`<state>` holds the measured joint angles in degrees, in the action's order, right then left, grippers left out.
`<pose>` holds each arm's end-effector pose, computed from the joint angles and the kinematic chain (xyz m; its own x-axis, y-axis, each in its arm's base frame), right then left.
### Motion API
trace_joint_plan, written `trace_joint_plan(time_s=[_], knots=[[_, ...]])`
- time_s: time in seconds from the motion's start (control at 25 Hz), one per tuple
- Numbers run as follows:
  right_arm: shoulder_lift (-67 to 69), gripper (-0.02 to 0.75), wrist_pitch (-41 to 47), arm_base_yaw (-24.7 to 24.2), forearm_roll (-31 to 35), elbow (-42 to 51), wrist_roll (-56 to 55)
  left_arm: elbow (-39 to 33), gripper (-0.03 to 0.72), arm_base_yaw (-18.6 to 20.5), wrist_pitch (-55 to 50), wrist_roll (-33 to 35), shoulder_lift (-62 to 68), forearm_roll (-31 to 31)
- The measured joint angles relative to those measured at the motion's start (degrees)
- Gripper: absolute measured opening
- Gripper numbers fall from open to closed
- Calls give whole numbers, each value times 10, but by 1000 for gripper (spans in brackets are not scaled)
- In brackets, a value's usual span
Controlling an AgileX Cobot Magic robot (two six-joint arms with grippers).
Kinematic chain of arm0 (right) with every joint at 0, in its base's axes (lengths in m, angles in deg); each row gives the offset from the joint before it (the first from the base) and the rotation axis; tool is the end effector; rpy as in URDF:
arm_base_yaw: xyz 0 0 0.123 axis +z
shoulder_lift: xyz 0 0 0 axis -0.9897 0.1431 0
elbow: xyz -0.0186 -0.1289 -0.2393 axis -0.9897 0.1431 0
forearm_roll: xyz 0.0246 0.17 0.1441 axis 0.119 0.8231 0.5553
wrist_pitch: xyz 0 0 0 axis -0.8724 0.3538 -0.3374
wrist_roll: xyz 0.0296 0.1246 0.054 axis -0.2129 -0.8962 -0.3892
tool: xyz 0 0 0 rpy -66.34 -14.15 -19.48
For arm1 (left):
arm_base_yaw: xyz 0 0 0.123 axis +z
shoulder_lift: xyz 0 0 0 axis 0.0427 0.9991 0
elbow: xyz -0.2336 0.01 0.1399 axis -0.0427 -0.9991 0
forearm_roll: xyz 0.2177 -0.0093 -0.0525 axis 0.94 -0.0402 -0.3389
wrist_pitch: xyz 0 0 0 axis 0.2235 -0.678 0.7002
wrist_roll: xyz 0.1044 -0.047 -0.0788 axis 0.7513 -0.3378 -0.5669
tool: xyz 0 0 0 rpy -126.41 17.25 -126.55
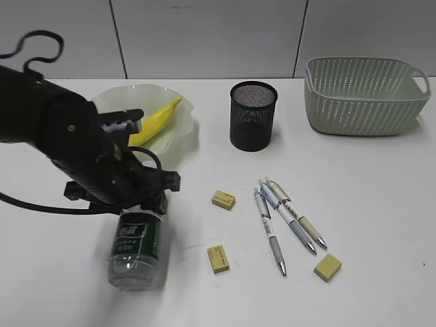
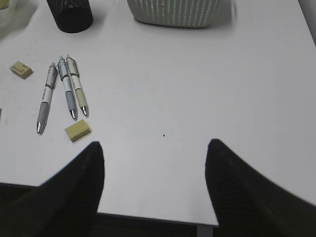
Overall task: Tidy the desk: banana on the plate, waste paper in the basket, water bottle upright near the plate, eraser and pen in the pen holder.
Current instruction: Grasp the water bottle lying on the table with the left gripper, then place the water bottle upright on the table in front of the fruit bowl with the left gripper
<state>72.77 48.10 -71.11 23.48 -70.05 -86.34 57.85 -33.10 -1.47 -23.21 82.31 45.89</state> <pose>0.0326 0.0052 0.2452 -0.4802 -0.0512 -0.8756 -0.1608 0.9865 0.0305 0.2684 -0.1946 0.1049 -0.9627 -0.0324 -0.2686 0.0267 0.9765 -0.2137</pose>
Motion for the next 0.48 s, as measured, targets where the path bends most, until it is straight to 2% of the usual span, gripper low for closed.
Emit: trace_joint_plan(time_s=[0.12,0.24,0.28,0.36,0.48], knots=[[0,509,0,0,0,0,0,-53,433,-8,49,0,-77,51],[0,509,0,0,0,0,0,-154,433,-9,200,2,-190,125],[0,509,0,0,0,0,0,-191,433,-2,272,8,-225,170],[0,509,0,0,0,0,0,-245,433,27,380,40,-271,217],[0,509,0,0,0,0,0,-284,433,86,448,77,-290,238]])
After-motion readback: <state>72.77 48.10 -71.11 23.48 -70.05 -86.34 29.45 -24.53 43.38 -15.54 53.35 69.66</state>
